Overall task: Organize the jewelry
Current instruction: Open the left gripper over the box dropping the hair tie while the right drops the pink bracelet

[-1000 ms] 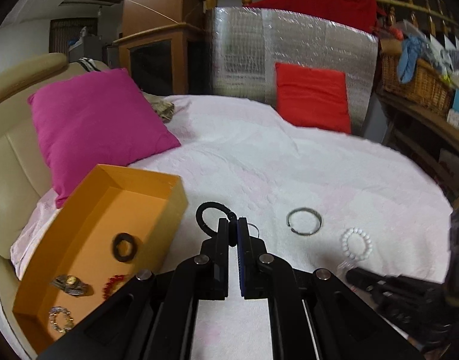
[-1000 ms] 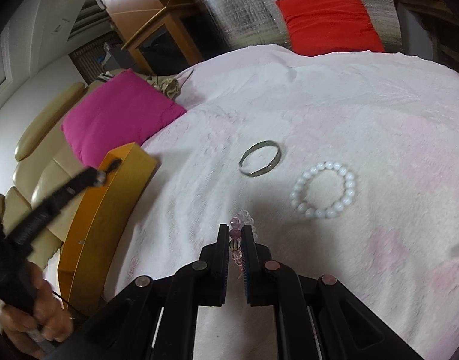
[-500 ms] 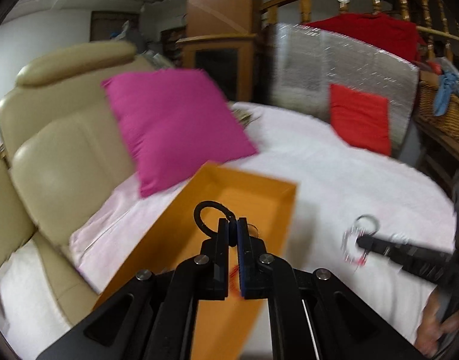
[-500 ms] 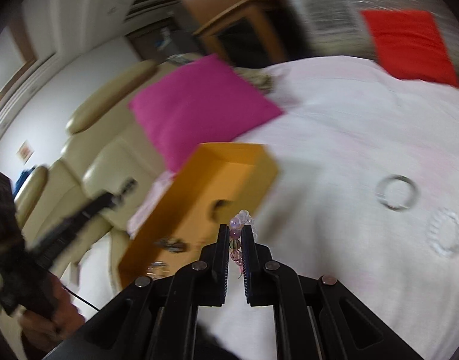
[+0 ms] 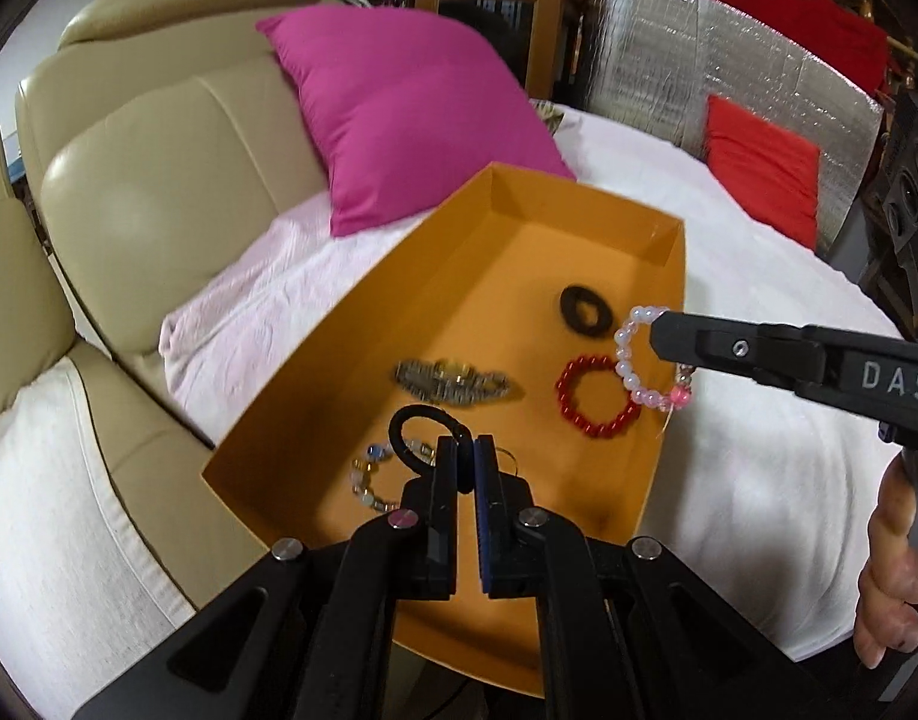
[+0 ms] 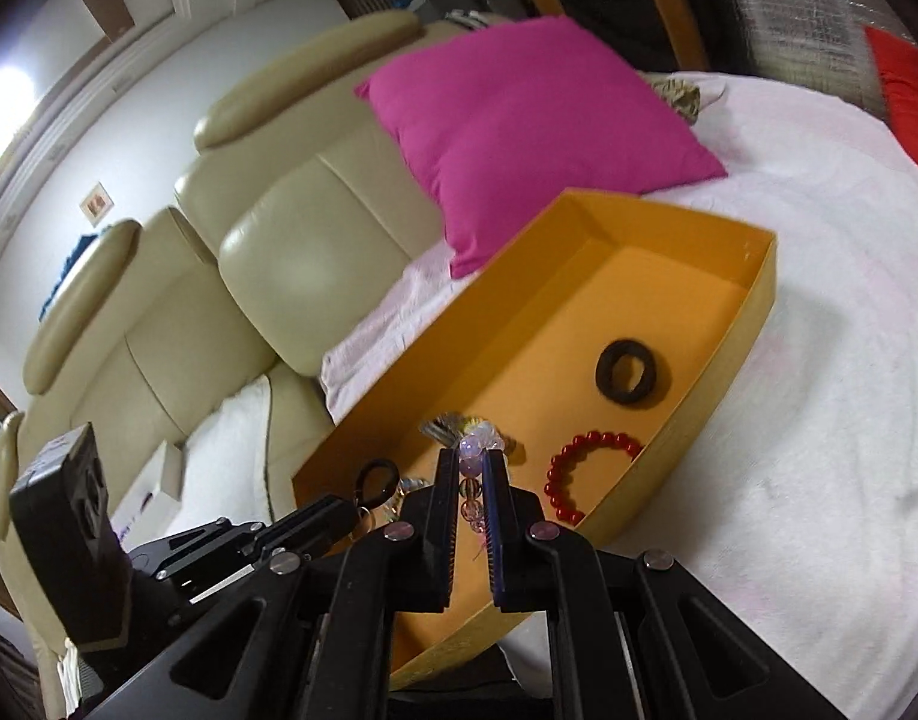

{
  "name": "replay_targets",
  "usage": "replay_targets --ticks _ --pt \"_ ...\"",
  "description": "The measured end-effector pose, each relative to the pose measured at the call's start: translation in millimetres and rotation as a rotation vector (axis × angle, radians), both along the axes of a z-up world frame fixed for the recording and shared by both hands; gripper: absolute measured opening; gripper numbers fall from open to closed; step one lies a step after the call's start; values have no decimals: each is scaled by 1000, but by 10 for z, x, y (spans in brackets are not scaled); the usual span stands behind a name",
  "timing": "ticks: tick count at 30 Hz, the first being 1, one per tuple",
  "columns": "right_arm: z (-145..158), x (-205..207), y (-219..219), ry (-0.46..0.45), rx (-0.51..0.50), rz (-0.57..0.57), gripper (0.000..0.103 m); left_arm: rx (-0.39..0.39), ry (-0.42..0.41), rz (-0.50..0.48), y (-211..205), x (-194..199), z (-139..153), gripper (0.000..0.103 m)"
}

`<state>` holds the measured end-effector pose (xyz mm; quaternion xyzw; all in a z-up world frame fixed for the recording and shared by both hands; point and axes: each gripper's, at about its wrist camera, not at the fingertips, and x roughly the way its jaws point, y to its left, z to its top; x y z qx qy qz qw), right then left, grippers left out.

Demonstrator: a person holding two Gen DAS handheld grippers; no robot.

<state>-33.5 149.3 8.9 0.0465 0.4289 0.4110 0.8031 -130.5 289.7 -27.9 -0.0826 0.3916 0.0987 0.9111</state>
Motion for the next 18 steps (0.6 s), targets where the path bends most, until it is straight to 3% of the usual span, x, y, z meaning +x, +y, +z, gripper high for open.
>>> replay_targets --ticks 6,18 --pt "-208 40 89 29 -52 23 9 15 19 5 -9 43 -89 5" --pt "-362 116 225 81 -75 47 10 -32 78 35 108 71 -276 5"
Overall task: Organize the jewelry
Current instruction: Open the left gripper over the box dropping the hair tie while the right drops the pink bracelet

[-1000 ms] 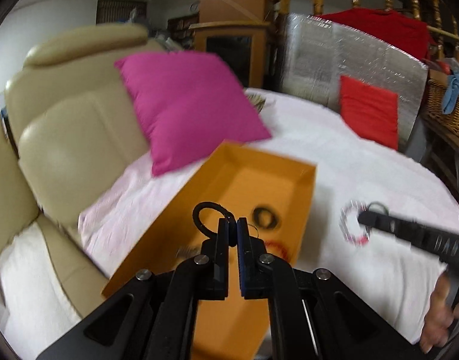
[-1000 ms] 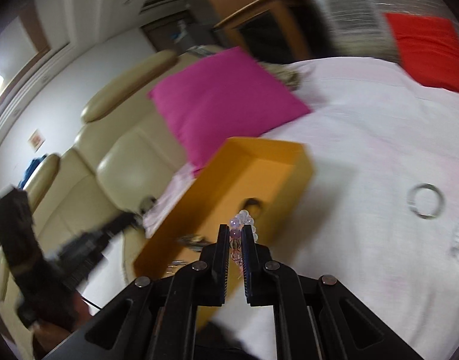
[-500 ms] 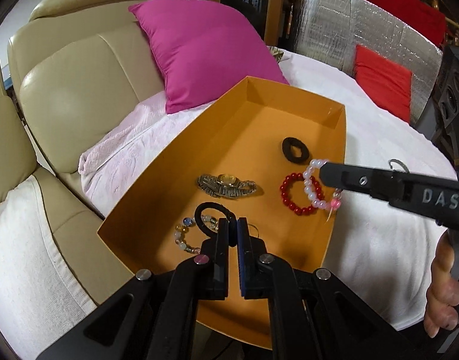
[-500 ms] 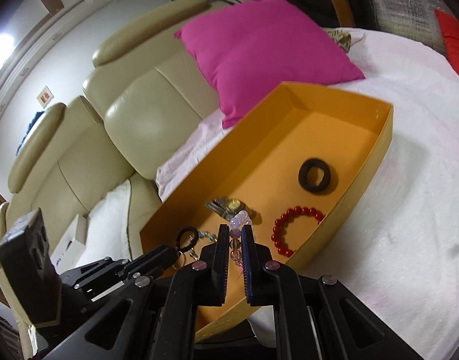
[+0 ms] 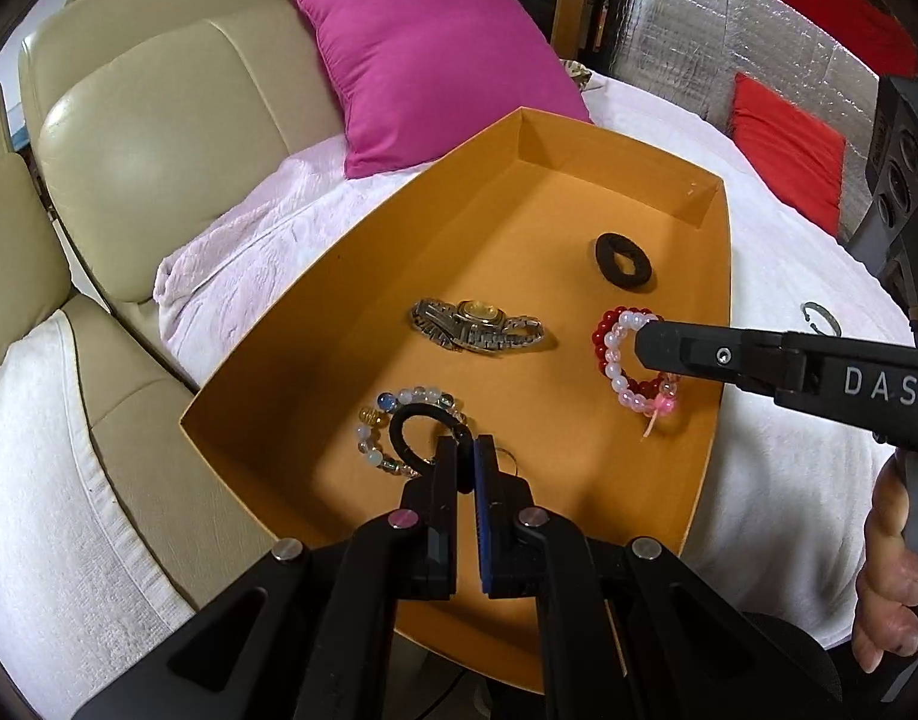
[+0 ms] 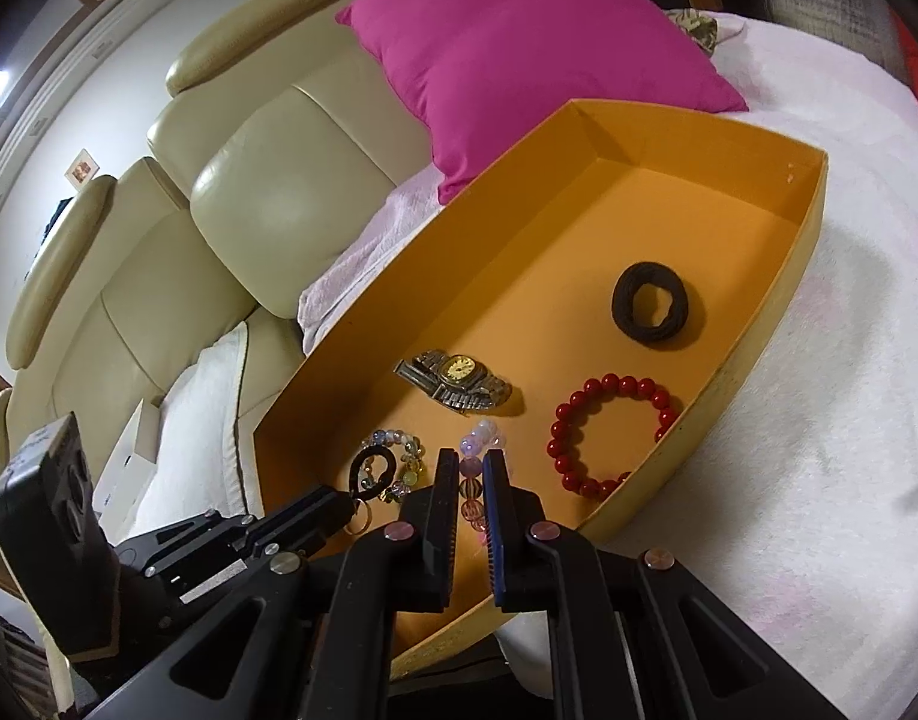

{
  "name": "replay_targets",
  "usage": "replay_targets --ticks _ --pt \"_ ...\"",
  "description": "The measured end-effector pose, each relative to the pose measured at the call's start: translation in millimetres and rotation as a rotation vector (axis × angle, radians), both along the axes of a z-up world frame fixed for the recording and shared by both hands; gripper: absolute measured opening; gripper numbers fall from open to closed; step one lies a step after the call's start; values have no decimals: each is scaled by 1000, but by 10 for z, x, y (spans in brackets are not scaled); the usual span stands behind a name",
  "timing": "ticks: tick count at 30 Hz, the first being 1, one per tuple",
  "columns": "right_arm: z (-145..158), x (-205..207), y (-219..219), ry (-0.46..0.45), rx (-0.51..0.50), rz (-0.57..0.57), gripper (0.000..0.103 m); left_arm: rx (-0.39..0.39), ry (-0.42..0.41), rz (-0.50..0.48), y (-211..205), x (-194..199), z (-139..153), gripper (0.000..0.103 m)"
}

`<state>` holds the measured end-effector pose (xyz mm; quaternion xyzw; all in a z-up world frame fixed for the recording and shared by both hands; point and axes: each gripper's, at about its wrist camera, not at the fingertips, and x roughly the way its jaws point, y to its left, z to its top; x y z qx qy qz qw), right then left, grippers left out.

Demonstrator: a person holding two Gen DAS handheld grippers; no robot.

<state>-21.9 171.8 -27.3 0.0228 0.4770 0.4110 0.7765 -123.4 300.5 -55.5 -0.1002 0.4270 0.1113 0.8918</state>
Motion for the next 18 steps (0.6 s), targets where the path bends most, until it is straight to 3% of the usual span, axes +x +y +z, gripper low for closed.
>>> replay_targets --ticks 6,15,18 --pt "-18 39 26 35 6 3 10 1 13 16 18 20 -18 5" --pt "128 96 -211 4 70 -57 10 6 20 11 -18 36 36 5" --pt "215 123 -368 -12 89 -85 10 27 9 4 -85 37 101 17"
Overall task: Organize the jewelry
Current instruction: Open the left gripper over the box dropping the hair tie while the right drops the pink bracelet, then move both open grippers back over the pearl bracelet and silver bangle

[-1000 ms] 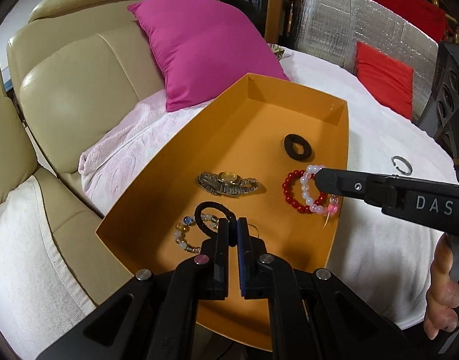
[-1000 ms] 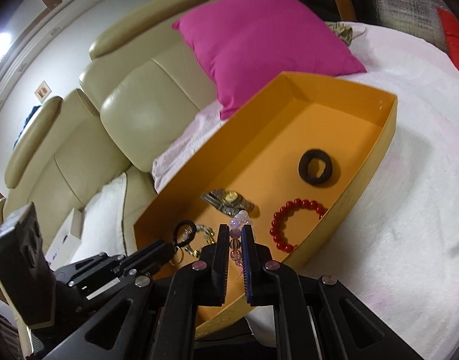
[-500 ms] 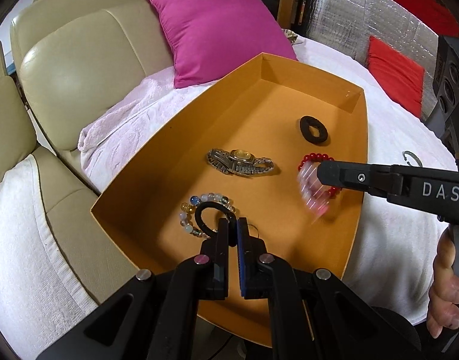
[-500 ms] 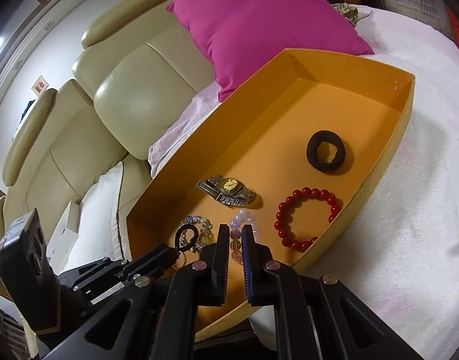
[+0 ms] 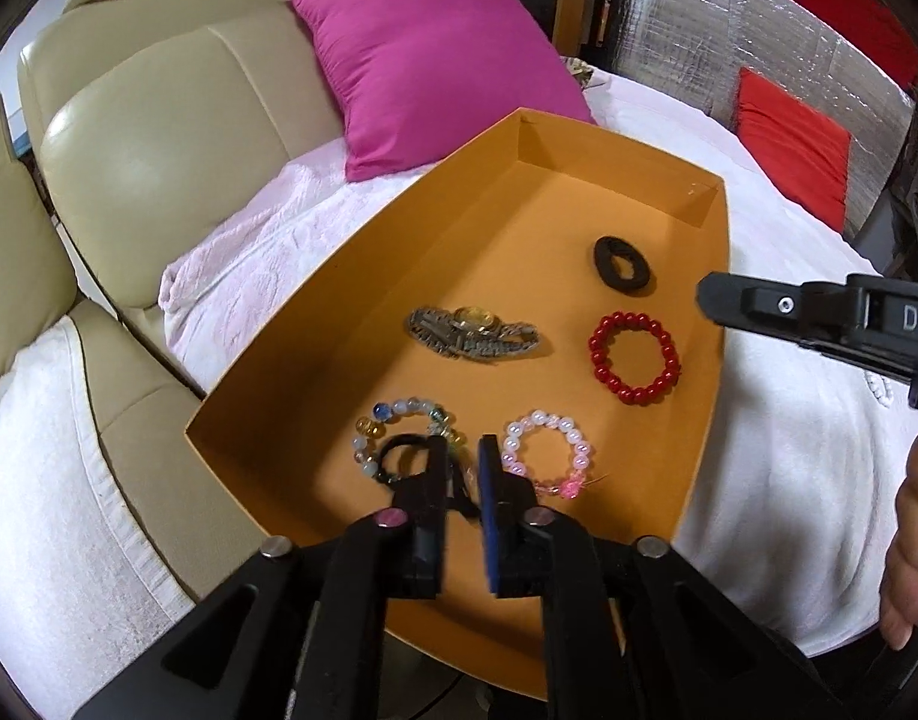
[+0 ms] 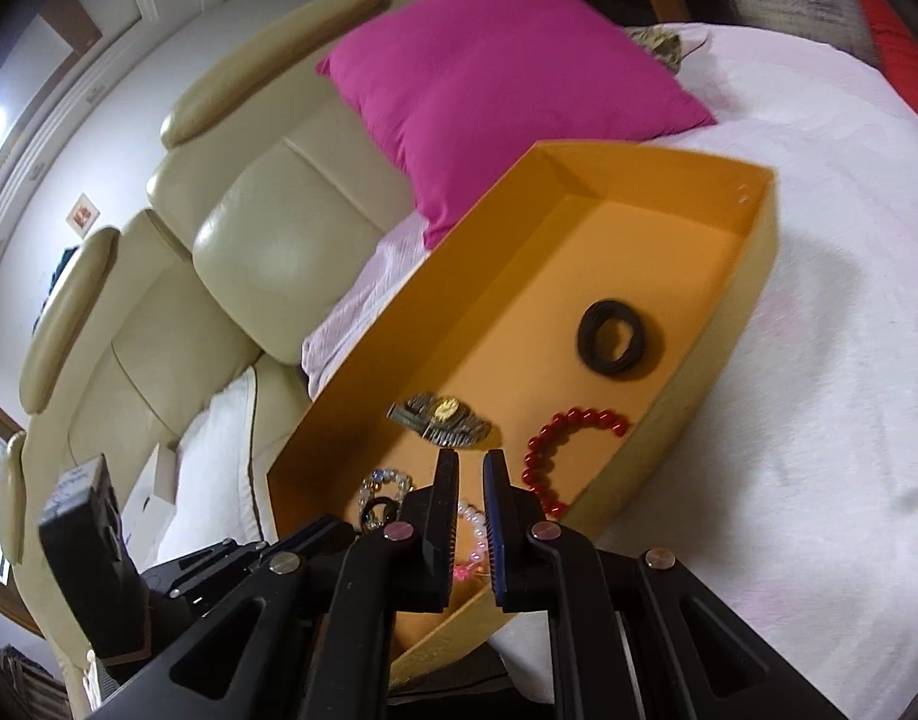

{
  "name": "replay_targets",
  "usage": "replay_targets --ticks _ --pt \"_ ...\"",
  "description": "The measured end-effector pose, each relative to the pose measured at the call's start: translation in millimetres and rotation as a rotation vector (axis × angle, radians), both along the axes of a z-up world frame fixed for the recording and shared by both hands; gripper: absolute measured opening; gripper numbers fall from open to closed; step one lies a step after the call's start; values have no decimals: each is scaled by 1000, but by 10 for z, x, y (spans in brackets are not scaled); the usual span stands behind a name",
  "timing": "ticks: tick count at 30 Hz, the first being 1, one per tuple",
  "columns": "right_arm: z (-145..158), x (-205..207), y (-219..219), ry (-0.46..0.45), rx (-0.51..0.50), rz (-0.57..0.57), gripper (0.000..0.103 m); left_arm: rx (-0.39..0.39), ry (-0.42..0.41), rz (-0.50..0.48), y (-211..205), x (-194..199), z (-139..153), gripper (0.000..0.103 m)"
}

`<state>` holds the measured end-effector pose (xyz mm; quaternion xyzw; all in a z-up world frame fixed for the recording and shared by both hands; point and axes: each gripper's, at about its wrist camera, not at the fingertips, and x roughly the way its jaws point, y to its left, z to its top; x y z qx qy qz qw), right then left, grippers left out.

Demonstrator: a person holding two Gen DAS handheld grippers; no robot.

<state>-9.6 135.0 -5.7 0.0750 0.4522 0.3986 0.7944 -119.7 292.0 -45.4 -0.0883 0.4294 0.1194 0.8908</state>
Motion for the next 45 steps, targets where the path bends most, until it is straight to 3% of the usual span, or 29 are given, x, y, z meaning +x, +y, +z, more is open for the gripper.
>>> replay_targets --ticks 2,4,10,18,20,23,25,32,41,45 --pt "50 22 -128 -6 11 -19 10 25 -18 4 -45 -11 74 45" --pt "88 37 -245 -9 17 -39 10 58 -46 4 -105 -32 167 51" --pt "169 77 -747 -30 20 -110 10 119 -90 -38 -359 -21 425 57" --pt "149 164 -1809 -35 2 -270 10 206 -138 -157 -922 163 750 59" --pt "108 209 -2162 -22 0 -335 13 227 -155 -184 -1084 235 824 68" --pt "53 253 -2643 -17 11 -434 22 251 -175 -225 -1332 350 910 69" --pt "27 271 -2915 -21 21 -491 22 278 -175 -262 -1537 463 936 70" --pt "-161 368 -3604 51 97 -632 23 299 -132 -350 -2192 933 840 70" --pt "-282 387 -3807 102 12 -641 23 286 -144 -325 -2720 1526 448 70" --pt "-296 406 -3825 99 -13 -644 23 239 -111 -312 -2748 1710 270 70"
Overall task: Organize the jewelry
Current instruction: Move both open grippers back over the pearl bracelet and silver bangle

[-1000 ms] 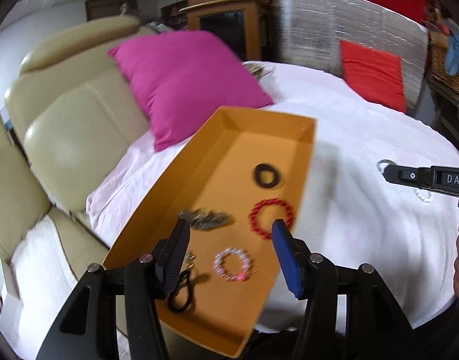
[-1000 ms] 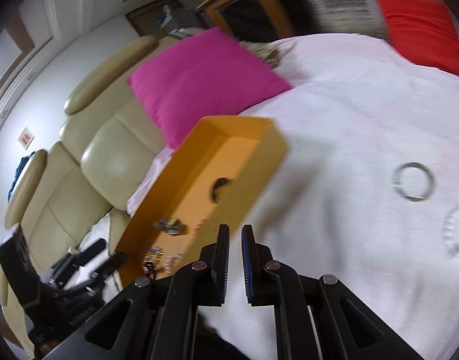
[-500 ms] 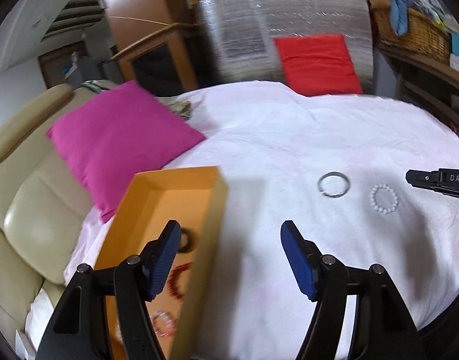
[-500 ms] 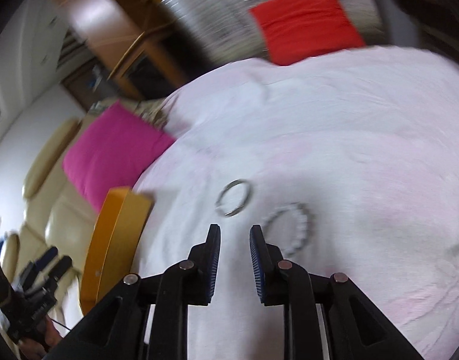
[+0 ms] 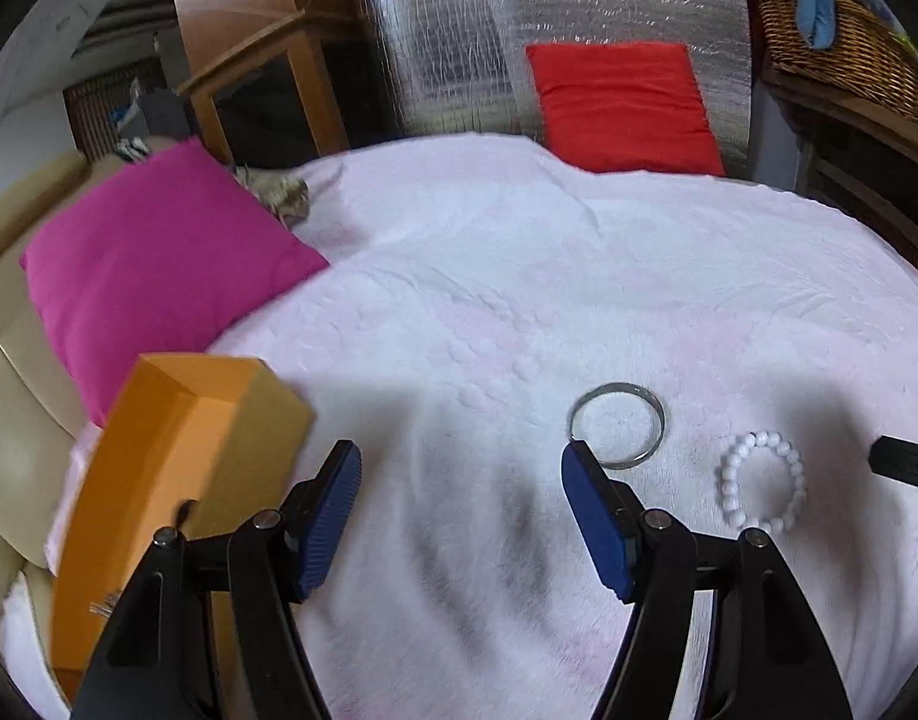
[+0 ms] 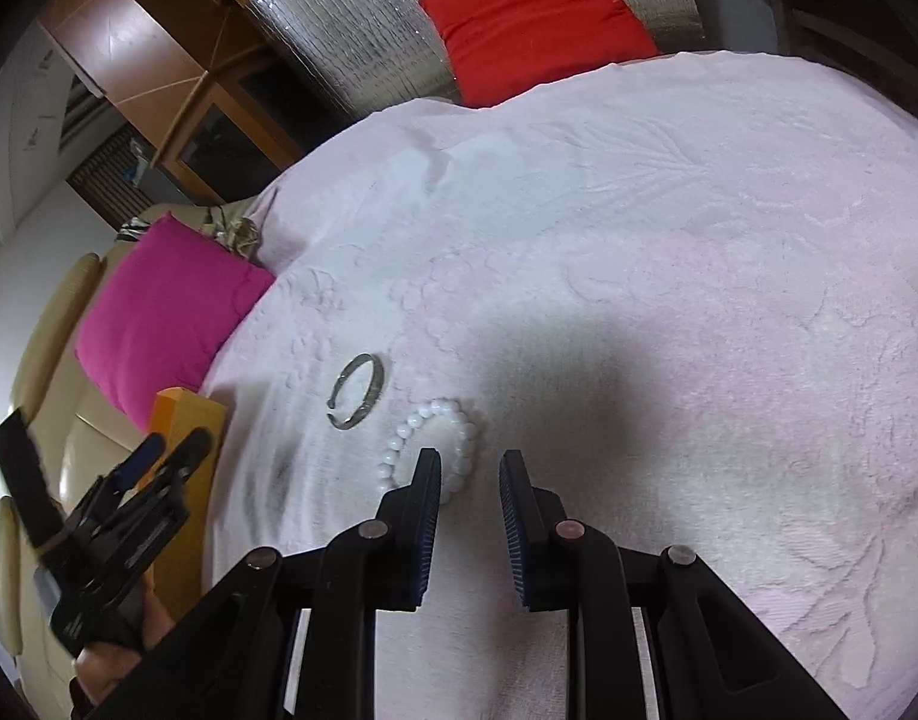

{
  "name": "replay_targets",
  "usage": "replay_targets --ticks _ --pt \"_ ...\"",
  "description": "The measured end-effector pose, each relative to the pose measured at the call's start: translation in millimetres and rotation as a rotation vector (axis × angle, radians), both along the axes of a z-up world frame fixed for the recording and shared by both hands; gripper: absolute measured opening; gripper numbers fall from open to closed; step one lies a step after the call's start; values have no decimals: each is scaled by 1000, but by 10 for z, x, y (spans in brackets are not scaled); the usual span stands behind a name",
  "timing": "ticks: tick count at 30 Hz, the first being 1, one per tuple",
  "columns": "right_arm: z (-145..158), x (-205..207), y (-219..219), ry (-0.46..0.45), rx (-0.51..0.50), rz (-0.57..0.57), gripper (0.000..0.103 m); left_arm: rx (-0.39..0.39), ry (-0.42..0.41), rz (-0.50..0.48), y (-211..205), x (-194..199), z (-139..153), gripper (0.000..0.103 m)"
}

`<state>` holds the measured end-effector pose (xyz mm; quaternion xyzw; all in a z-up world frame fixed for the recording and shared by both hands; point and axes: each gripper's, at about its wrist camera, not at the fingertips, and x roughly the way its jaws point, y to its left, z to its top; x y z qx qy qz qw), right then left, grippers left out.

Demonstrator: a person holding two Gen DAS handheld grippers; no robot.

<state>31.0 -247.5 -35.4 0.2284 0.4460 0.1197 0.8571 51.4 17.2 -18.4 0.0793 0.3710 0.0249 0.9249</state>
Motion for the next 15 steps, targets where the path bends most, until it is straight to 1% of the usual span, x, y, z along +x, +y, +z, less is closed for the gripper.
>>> replay_targets --ticks 6,9,12,15 --pt "-19 74 43 6 -15 2 23 -12 8 -3 -39 127 -89 70" --pt "-39 126 85 15 -18 9 23 -18 20 -22 -56 173 -97 70" --pt "-62 173 128 23 -23 16 23 -39 27 -20 -24 208 -92 70" --pt "-85 203 173 30 -30 25 23 -40 24 -21 -10 222 -81 70"
